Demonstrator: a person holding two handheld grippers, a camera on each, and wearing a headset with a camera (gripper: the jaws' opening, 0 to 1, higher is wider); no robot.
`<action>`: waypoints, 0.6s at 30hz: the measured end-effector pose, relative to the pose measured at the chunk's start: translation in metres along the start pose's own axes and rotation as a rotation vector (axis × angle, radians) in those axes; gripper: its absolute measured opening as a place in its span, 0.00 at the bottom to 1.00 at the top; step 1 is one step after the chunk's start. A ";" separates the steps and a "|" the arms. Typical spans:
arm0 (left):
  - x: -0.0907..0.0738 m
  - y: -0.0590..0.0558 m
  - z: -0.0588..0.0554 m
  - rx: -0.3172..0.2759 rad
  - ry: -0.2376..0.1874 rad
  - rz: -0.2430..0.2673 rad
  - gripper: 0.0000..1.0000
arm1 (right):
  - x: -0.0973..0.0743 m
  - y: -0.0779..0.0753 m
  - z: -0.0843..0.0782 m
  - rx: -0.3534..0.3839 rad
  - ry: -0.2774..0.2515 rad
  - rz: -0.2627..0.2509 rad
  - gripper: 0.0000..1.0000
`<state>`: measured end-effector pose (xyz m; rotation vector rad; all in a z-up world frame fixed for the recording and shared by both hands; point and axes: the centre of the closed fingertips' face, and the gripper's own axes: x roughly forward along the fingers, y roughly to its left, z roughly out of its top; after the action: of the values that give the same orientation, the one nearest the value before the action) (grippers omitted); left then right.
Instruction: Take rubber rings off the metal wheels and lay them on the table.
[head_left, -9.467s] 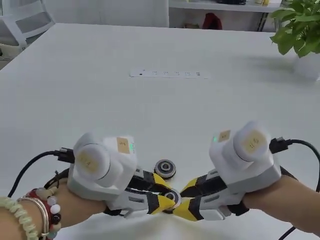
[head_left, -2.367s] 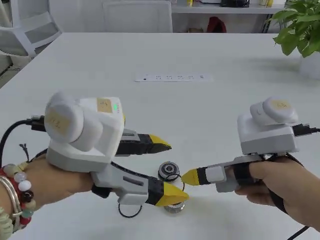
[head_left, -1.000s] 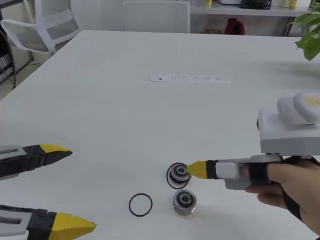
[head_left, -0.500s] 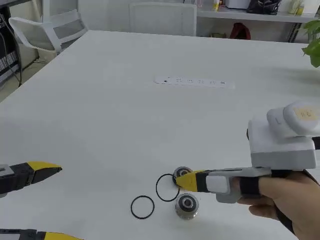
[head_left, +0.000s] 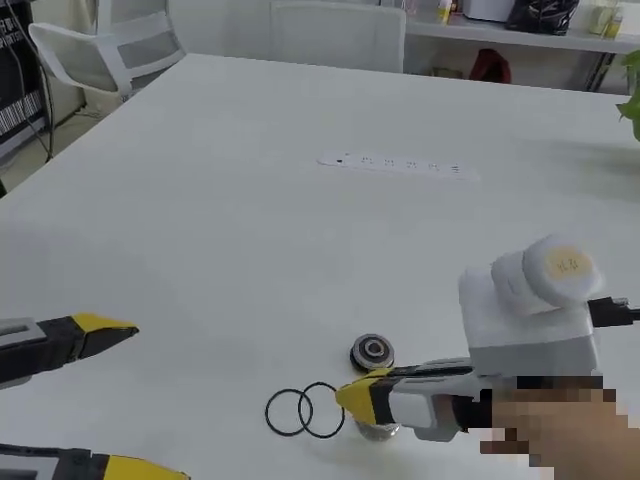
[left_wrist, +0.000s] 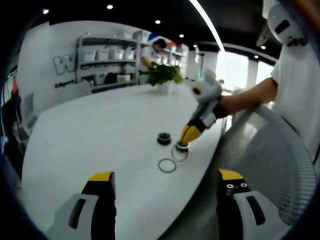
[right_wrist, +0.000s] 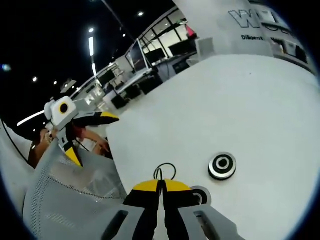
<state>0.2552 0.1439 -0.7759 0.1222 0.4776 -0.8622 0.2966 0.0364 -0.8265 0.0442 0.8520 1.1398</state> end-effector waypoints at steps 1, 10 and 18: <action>0.000 0.000 -0.001 -0.002 0.001 0.000 0.84 | 0.001 0.000 0.000 -0.023 0.002 -0.004 0.00; 0.001 0.001 -0.003 0.007 0.007 -0.008 0.82 | 0.006 -0.004 -0.008 -0.110 0.036 -0.044 0.00; 0.001 0.000 -0.003 -0.017 -0.005 -0.011 0.81 | 0.006 -0.009 -0.008 -0.118 0.036 -0.064 0.00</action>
<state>0.2549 0.1440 -0.7789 0.1022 0.4815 -0.8686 0.2998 0.0341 -0.8397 -0.1013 0.8112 1.1315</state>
